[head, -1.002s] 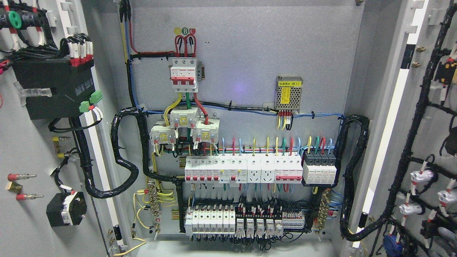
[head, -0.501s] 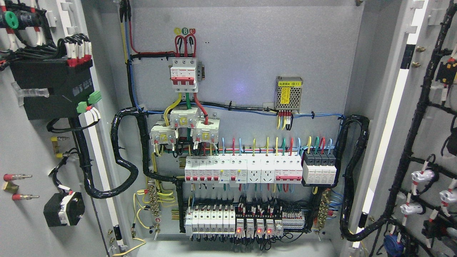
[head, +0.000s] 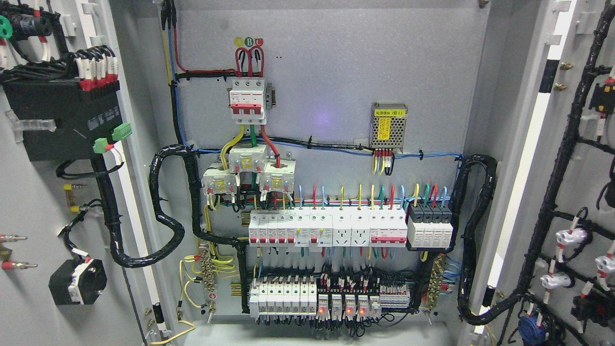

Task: Open door with both hands

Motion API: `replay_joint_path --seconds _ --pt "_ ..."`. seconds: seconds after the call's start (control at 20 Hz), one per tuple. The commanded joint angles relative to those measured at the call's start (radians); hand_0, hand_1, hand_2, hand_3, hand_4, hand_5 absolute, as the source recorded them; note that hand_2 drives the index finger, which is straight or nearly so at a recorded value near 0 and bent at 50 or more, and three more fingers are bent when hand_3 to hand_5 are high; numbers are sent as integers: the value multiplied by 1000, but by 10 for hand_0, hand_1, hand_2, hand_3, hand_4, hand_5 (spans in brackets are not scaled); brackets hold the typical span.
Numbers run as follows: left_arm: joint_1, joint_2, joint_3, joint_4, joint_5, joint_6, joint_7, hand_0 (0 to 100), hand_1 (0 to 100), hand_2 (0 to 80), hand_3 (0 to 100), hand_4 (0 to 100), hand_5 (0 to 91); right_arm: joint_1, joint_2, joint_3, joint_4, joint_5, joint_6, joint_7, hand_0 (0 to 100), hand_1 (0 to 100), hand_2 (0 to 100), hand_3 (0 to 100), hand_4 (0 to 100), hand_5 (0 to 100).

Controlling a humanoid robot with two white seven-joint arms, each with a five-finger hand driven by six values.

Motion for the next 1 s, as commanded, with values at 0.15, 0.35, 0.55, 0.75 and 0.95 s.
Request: replay_joint_path --seconds 0.15,0.35,0.55,0.75,0.95 --pt "19 0 78 14 54 1 0 0 0 0 0 0 0 4 -7 -28 35 -32 2 1 0 0 0 0 0 0" --pt "28 0 99 14 69 1 0 0 0 0 0 0 0 4 -23 -41 67 -35 2 1 0 0 0 0 0 0" --pt "33 -1 116 30 85 1 0 0 0 0 0 0 0 4 -30 -49 95 -35 1 4 0 0 0 0 0 0" --pt "36 -1 150 54 121 3 0 0 0 0 0 0 0 4 -29 -57 96 -35 1 6 0 0 0 0 0 0" --pt "37 -1 156 79 132 3 0 0 0 0 0 0 0 6 -27 -70 96 -37 -1 6 0 0 0 0 0 0"
